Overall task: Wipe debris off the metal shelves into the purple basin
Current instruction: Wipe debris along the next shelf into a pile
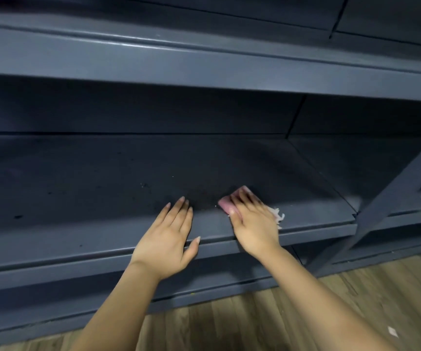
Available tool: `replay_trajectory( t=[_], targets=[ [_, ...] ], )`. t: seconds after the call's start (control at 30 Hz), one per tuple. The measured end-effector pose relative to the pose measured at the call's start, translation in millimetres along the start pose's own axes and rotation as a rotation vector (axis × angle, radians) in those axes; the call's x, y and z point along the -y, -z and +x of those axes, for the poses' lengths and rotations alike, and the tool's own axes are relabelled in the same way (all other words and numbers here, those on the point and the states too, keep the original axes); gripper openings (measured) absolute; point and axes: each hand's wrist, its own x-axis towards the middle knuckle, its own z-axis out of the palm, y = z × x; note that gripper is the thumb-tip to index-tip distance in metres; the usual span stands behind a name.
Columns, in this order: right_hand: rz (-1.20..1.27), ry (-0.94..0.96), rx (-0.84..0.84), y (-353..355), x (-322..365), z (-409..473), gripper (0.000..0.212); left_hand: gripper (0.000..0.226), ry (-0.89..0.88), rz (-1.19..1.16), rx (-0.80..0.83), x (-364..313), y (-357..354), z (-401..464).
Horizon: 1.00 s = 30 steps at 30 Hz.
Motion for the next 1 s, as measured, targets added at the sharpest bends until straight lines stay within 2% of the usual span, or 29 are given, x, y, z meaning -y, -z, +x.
replay_trajectory(
  t=[0.07,0.17,0.23,0.3,0.37,0.43,0.57,0.67,0.73,0.77,0.83,0.9,1.0],
  targets=[
    [0.059,0.071,-0.032,-4.7,25.5,8.2,0.054,0.069,0.024,-0.006,0.015,-0.4,2.2,0.8],
    [0.188,0.086,-0.096,-12.3,55.6,17.0,0.055,0.073,0.064,0.000,0.019,-1.1,3.7,-0.3],
    [0.308,0.004,-0.079,-7.9,61.4,17.9,0.049,0.070,0.073,-0.008,0.026,-2.5,4.1,-0.4],
    [0.531,-0.096,-0.015,5.6,53.8,13.9,0.039,0.069,0.069,-0.014,0.042,-1.9,3.6,0.7],
    [0.619,-0.181,-0.081,26.0,33.9,6.9,0.036,0.068,0.068,-0.003,0.054,-3.8,4.0,0.3],
    [0.512,-0.234,-0.206,38.5,6.1,1.1,0.034,0.067,0.074,-0.015,0.055,-4.5,3.2,0.9],
    [0.218,-0.241,-0.102,25.2,-27.8,-10.2,0.031,0.071,0.062,-0.058,0.032,-2.5,3.7,0.3],
    [0.052,-0.228,-0.050,4.1,-23.8,3.8,0.052,0.081,0.032,-0.056,0.022,14.1,7.0,-0.6],
    [-0.012,-0.231,0.042,-3.1,-15.1,17.5,0.080,0.092,0.023,-0.051,0.059,29.9,9.1,-1.5],
    [-0.059,-0.201,0.089,-6.7,-10.1,23.6,0.091,0.100,0.036,-0.064,0.090,35.9,11.9,-1.1],
    [-0.131,-0.128,0.140,-13.1,8.7,32.0,0.098,0.121,0.054,-0.092,0.097,42.8,11.8,0.4],
    [-0.121,-0.079,0.202,-17.6,32.5,36.5,0.088,0.133,0.076,-0.132,0.165,41.7,11.9,-2.5],
    [0.006,-0.104,0.268,-14.3,49.4,46.8,0.054,0.126,0.080,-0.133,0.169,43.2,9.3,-1.2]
  ],
)
